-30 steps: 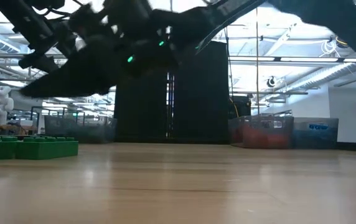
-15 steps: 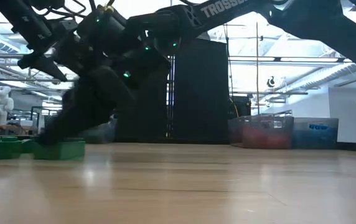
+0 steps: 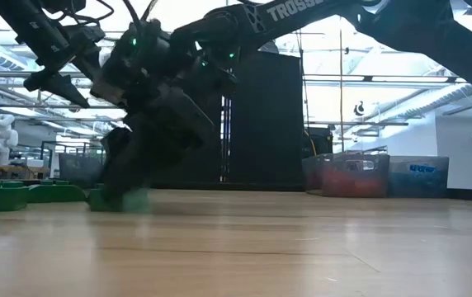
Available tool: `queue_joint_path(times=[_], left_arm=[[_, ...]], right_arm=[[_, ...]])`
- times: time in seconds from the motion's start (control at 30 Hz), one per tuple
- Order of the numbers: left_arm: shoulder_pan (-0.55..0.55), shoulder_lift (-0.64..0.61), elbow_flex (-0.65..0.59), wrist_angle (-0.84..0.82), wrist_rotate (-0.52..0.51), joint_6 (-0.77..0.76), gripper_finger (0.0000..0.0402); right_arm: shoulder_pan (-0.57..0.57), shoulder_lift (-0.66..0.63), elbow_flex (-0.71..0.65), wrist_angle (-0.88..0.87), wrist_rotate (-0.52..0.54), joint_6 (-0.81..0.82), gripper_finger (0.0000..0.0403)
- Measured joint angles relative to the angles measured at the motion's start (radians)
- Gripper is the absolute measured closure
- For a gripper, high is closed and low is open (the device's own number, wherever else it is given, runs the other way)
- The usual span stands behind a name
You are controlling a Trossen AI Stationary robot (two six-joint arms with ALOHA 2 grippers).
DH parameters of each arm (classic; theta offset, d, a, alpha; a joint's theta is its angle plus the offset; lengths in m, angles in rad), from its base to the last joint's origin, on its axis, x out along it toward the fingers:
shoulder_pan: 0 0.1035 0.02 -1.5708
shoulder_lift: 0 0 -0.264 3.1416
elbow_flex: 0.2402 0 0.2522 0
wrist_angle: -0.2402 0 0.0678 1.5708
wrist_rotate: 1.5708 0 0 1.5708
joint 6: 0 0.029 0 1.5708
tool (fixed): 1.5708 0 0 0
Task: Sort blocks
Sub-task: Put the green game piece into the left black bin
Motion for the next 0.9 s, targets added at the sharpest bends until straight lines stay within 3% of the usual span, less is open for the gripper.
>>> queue_joint_path(times=[0.4, 0.73, 0.9], left_arm=[[-0.002, 0.0, 0.0, 0.001, -0.006, 0.007, 0.0095], [-0.006, 0.0, 0.0, 0.003, -0.008, 0.0, 0.0095], [-0.006, 0.0, 0.0, 0.007, -0.011, -0.019, 0.0095]], right_arm=[[-0.008, -0.076, -0.006, -0.087, 0.079, -0.124, 0.012], [-0.03, -0.083, -0.005, -0.191, 0.079, -0.192, 0.012], [-0.03, -0.084, -0.004, -0.171, 0.15, -0.196, 0.0155]])
